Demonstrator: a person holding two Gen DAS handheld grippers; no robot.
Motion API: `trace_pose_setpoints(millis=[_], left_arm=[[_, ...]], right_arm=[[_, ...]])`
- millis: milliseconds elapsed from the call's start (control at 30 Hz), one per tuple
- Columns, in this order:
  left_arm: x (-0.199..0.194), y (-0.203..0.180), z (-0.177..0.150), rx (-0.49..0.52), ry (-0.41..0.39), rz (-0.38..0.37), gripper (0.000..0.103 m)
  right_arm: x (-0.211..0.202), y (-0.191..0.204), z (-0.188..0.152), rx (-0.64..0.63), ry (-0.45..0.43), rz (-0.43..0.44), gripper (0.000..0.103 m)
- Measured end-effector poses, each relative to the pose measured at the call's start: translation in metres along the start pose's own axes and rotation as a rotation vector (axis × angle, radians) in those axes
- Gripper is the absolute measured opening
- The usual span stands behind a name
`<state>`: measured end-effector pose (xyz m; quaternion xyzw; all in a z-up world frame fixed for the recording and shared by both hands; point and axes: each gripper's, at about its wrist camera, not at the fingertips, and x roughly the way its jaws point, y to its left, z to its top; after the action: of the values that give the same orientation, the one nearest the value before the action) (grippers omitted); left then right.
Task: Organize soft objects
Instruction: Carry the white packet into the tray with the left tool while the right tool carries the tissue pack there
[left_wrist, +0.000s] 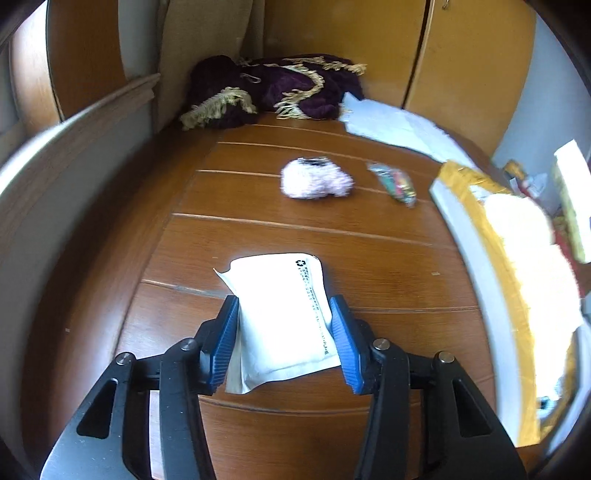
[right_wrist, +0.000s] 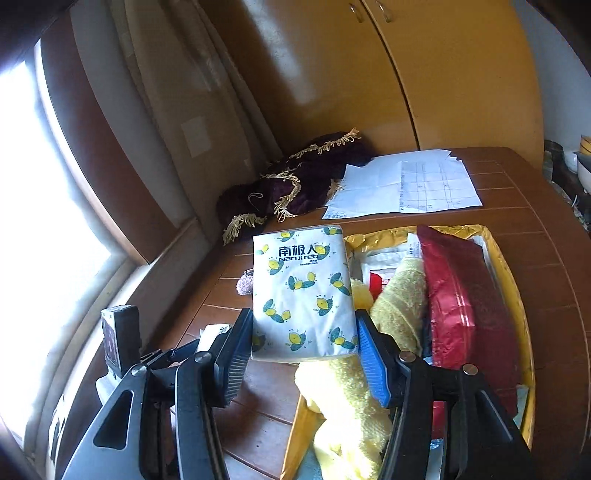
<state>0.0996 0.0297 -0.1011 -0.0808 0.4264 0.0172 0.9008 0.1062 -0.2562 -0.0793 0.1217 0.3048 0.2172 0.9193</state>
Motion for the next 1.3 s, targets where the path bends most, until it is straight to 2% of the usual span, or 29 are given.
trace_pose_setpoints(millis=[100,200,300,467,600,767,1067,1167,1300], left_arm=[[-0.018,-0.011,0.003,-0.009,-0.061,-0.066,0.047],[-0.038,-0.024,0.013,-0.025,-0.108,-0.166,0.047],[-0.049,-0.04,0.031,-0.026,-0.127,-0.265,0.047],[-0.046,-0.074,0.062,0.005,-0.119,-0.373,0.047],[-0.021,-0.101,0.08,0.027,-0.057,-0.398,0.047],[0.0,-0.123,0.088,0.035,0.014,-0.425,0.047],[0.009,-0.155,0.096,0.075,0.045,-0.448,0.047],[0.017,-0.163,0.105,0.065,0.067,-0.477,0.047],[0.033,-0.175,0.111,0.079,0.072,-0.425,0.047]], right_arm=[[-0.002,-0.01,0.001,0.025,-0.002,-0.01,0.057],[-0.002,-0.014,0.001,0.025,0.001,-0.018,0.057],[-0.001,-0.019,0.001,0.027,0.007,-0.046,0.057],[0.009,-0.036,-0.003,0.053,0.047,-0.08,0.057],[0.005,-0.046,-0.009,0.064,0.045,-0.076,0.057],[0.004,-0.051,-0.015,0.052,0.05,-0.084,0.057],[0.001,-0.055,-0.019,0.067,0.049,-0.08,0.057],[-0.002,-0.056,-0.018,0.073,0.041,-0.077,0.057],[-0.001,-0.055,-0.019,0.074,0.045,-0.082,0.057]])
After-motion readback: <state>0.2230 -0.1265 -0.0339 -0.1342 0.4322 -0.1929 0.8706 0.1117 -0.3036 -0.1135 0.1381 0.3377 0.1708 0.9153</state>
